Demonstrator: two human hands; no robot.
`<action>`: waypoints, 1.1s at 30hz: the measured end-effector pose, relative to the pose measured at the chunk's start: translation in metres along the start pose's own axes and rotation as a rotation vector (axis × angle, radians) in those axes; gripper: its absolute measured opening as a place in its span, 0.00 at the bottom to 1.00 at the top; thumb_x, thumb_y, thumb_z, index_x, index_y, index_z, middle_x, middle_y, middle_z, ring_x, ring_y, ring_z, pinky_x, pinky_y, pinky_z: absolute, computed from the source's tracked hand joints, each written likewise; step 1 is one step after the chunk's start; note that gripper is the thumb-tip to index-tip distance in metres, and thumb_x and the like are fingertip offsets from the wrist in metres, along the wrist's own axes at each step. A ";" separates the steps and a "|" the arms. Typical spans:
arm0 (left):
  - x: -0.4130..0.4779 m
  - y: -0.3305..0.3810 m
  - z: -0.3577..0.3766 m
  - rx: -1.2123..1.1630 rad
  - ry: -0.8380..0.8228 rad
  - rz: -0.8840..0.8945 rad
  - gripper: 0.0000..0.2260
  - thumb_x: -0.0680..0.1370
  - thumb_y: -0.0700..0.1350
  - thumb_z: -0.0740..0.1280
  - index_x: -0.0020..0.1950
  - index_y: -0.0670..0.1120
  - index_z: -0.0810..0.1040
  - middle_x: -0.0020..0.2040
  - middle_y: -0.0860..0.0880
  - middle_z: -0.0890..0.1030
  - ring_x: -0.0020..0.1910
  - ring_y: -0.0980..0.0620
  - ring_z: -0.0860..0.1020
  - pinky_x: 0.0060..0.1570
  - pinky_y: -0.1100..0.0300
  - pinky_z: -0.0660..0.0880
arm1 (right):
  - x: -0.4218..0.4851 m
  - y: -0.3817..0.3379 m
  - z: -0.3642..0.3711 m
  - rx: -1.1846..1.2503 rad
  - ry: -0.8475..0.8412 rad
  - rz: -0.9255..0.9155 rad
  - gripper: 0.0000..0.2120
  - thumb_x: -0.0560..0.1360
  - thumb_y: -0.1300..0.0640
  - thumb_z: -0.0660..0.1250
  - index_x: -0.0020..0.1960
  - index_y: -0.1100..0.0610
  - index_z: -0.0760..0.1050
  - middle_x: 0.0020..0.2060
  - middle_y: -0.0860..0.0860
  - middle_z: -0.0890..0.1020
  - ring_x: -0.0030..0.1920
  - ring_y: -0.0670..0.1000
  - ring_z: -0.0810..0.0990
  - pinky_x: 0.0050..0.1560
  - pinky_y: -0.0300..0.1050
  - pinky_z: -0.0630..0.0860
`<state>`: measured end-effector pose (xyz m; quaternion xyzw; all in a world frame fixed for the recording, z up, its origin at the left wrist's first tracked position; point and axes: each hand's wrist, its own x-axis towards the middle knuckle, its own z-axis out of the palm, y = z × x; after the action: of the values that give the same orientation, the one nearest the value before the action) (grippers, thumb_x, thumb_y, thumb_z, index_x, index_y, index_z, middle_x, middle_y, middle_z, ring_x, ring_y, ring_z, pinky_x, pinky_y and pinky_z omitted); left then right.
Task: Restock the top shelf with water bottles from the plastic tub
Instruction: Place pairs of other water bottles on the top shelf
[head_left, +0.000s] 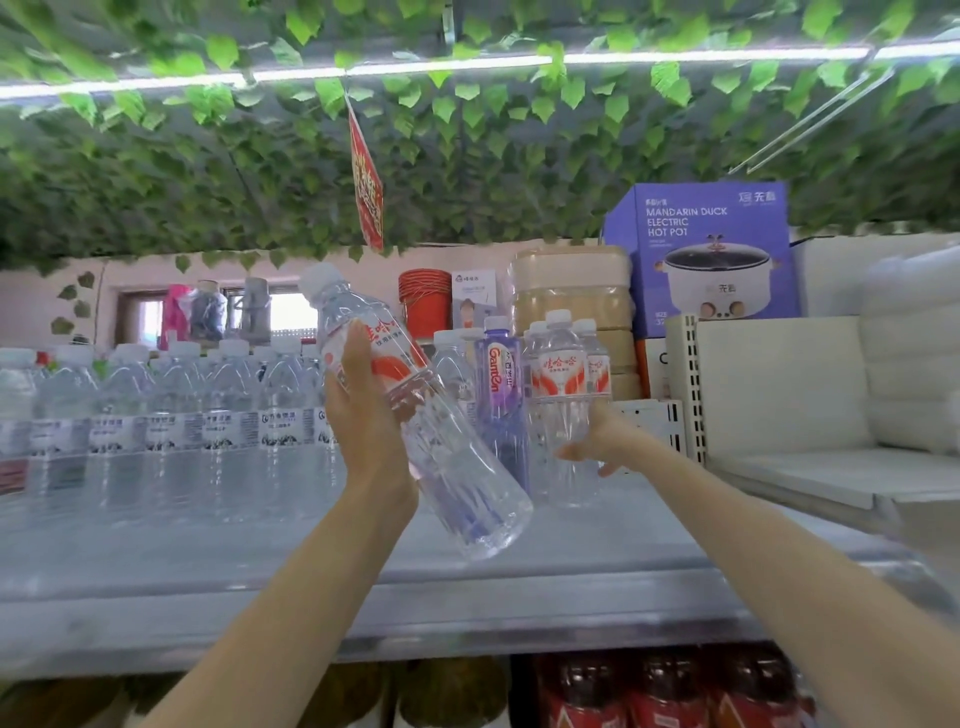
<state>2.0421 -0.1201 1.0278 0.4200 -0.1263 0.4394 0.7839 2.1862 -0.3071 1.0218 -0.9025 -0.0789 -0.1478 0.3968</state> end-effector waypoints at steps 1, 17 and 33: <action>0.000 0.000 0.000 0.015 0.005 -0.001 0.16 0.76 0.60 0.61 0.40 0.48 0.70 0.42 0.50 0.76 0.44 0.51 0.75 0.48 0.53 0.73 | 0.000 0.000 0.001 0.002 -0.002 -0.010 0.29 0.73 0.61 0.71 0.69 0.58 0.60 0.66 0.58 0.68 0.64 0.61 0.71 0.54 0.55 0.77; 0.001 -0.006 -0.006 0.076 0.001 -0.060 0.20 0.77 0.64 0.57 0.50 0.47 0.73 0.54 0.51 0.79 0.58 0.52 0.75 0.54 0.56 0.63 | 0.008 0.010 0.015 -0.144 0.040 -0.308 0.39 0.74 0.56 0.70 0.77 0.55 0.50 0.72 0.56 0.64 0.70 0.59 0.66 0.68 0.54 0.66; -0.001 0.006 -0.015 0.228 -0.114 -0.046 0.20 0.78 0.61 0.56 0.55 0.45 0.73 0.40 0.56 0.77 0.33 0.69 0.76 0.35 0.72 0.64 | -0.012 0.003 0.009 -0.877 0.102 -0.284 0.61 0.69 0.35 0.68 0.63 0.50 0.14 0.65 0.55 0.19 0.68 0.61 0.23 0.63 0.71 0.30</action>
<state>2.0347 -0.1079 1.0214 0.5335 -0.1103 0.4084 0.7324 2.1773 -0.3030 1.0095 -0.9569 -0.1124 -0.2643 -0.0429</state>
